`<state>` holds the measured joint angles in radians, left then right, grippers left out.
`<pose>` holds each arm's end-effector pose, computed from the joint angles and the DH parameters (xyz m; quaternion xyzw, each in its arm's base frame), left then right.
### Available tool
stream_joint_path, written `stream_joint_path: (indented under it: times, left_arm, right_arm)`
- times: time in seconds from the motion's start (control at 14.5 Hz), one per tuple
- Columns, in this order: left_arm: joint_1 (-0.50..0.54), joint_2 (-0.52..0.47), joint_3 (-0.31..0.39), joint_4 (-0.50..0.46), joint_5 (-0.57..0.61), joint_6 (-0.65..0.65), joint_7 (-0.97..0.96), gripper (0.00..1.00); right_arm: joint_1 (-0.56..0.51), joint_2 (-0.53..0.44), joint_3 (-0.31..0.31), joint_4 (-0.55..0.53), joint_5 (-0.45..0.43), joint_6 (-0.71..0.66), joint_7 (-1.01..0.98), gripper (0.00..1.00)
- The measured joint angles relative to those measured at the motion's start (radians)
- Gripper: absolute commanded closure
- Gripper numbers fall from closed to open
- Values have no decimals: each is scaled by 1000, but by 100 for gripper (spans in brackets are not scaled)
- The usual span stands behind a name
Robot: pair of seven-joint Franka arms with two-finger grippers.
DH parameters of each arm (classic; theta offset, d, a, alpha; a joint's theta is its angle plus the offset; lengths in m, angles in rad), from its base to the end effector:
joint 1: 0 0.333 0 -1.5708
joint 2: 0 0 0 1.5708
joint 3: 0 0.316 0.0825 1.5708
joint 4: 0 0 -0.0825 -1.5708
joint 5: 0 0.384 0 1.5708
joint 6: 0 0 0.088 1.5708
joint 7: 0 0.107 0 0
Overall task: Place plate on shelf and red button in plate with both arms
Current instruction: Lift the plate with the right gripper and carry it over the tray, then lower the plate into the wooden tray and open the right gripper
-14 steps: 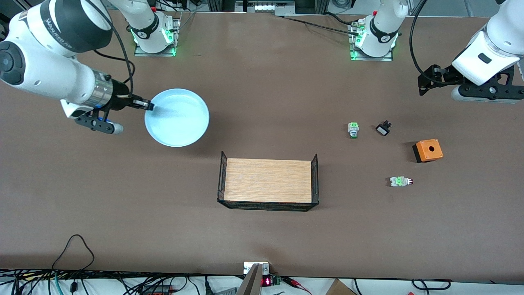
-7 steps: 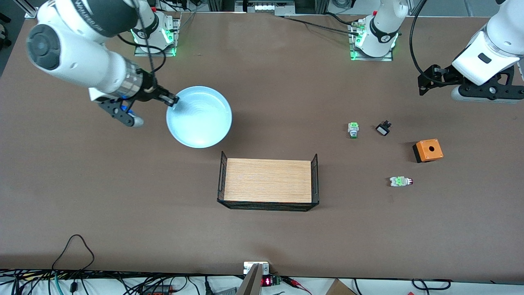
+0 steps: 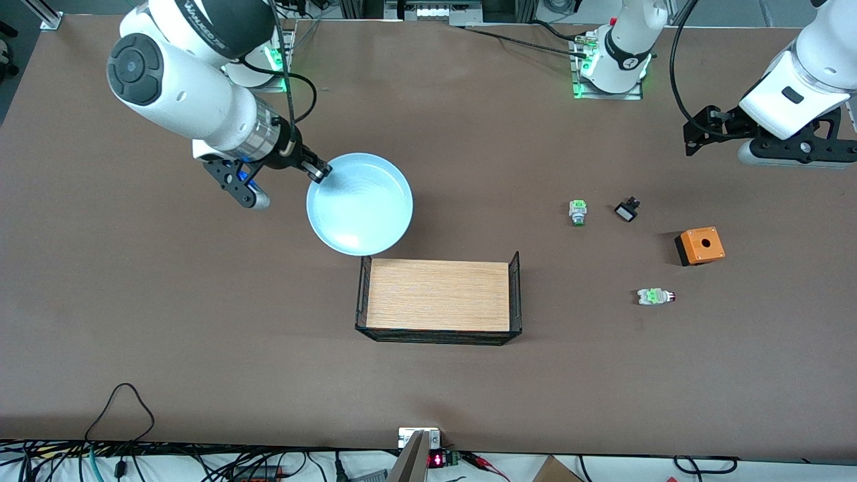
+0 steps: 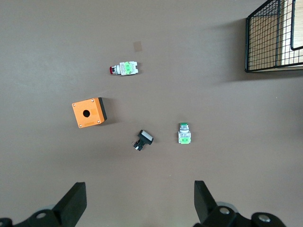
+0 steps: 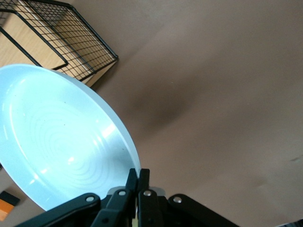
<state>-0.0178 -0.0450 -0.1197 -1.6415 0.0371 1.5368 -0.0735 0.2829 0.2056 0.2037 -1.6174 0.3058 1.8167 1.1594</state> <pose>0.5311 -0.0708 0.6129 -0.9988 0.0318 0.0276 0.0243 0.5458 0.3056 0.5092 -0.9168 0.3622 0.1242 0.1132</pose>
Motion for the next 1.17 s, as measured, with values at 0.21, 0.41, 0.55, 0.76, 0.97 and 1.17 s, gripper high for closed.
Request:
stream_joint_path:
  times: [0.21,0.41,0.55,0.76,0.97,1.17]
  left_arm:
    - [0,0,0,0,0,0,0,0]
    - [0,0,0,0,0,-1,0,0]
    - [0,0,0,0,0,-1,0,0]
    - [0,0,0,0,0,-2,0,0]
    - [0,0,0,0,0,-2,0,0]
    - [0,0,0,0,0,-3,0,0]
  right_arm:
    - [45,41,0,15,0,75,69,100]
    - [84,84,0,35,0,148,131,100]
    - [103,117,0,59,0,170,159,100]
    - [112,149,0,84,0,189,169,100]
    - [115,175,-1,87,0,255,170,100]
    - [128,203,0,87,0,312,171,100]
